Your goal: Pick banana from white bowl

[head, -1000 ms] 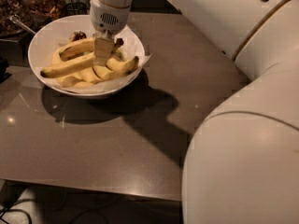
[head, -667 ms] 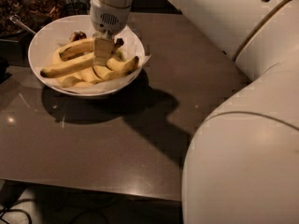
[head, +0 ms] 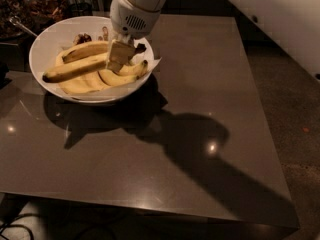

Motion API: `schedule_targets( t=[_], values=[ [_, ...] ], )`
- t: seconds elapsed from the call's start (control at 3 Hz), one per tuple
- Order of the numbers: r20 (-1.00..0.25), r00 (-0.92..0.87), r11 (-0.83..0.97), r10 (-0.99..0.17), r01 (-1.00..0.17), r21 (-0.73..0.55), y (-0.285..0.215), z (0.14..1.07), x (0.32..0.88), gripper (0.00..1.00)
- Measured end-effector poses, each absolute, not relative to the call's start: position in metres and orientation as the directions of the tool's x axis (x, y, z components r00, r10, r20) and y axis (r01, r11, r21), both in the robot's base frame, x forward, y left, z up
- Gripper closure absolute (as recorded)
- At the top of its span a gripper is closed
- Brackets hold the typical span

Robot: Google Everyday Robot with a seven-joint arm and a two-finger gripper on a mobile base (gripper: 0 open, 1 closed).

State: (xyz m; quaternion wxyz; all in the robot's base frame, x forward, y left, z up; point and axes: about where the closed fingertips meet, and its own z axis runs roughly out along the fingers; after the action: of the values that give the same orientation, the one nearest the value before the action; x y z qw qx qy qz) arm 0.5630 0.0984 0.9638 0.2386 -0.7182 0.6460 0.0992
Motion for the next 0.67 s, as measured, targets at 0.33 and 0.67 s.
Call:
schedule_targets(
  t=[0.33,0.67],
  values=[
    [-0.503,0.142,-0.01,-0.853,-0.967,-0.256,0.078,0.97,0.529,1.0],
    [-0.546,0.127,0.042,-0.828,-0.957,-0.286,0.043,0.975,0.472,1.0]
  ],
)
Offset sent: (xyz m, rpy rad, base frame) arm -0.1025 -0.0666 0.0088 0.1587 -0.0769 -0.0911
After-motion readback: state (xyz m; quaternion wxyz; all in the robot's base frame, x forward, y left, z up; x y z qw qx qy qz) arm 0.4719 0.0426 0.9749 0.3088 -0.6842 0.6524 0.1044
